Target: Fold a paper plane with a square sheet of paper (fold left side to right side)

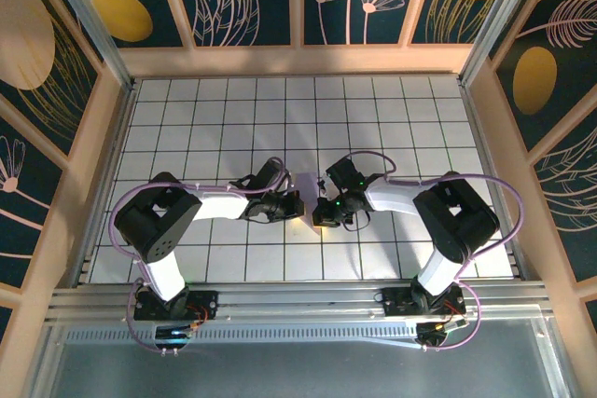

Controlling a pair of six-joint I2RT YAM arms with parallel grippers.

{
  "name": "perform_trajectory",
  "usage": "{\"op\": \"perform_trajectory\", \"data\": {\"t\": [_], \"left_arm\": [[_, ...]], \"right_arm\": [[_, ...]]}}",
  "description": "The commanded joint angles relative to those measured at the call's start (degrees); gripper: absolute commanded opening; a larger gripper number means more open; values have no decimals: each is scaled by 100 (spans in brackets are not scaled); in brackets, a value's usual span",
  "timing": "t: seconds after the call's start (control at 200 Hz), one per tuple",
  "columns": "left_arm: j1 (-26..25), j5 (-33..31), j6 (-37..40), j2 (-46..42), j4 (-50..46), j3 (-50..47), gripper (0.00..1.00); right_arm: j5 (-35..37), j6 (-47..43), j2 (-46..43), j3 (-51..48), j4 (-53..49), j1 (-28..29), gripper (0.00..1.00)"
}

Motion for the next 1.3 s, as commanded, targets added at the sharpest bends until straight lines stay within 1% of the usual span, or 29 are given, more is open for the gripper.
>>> {"op": "perform_trajectory", "data": {"t": [0.0, 0.115, 0.33, 0.485, 0.646, 0.711, 0.831, 0.966, 1.036, 1.116, 1.201, 1.221, 1.296], "left_arm": [[141, -464, -79, 90, -360, -9, 0], [263, -469, -120, 31, -267, -138, 0], [652, -546, -129, -264, -140, -490, 0], [877, -703, -40, -343, -193, -552, 0], [987, -794, 33, -343, -220, -556, 0], [978, -781, 104, -343, -204, -549, 0], [933, -644, 293, -850, 80, -633, 0], [652, -360, 438, -1125, 413, -606, 0], [453, -230, 447, -990, 405, -420, 0], [262, -236, 477, -689, 222, -155, 0], [171, -213, 464, -410, 68, 72, 0], [159, -218, 462, -227, 35, 123, 0], [131, -235, 467, -73, -86, 234, 0]], "right_arm": [[1071, -175, 357, -193, -775, -9, 0], [1080, -184, 344, -202, -781, -7, 0], [1073, -193, 367, -202, -794, -9, 0], [1071, -210, 394, -184, -812, -12, 0], [1062, -210, 392, -167, -812, -2, 0], [1054, -210, 384, -158, -805, -8, 0], [1027, -201, 340, -141, -744, -23, 0], [961, -214, 339, -79, -680, -76, 0], [965, -228, 338, -45, -689, -116, 0], [964, -228, 317, -34, -673, -155, 0], [932, -219, 291, -26, -630, -198, 0], [931, -219, 289, -30, -627, -200, 0], [939, -223, 273, -26, -618, -222, 0]]}}
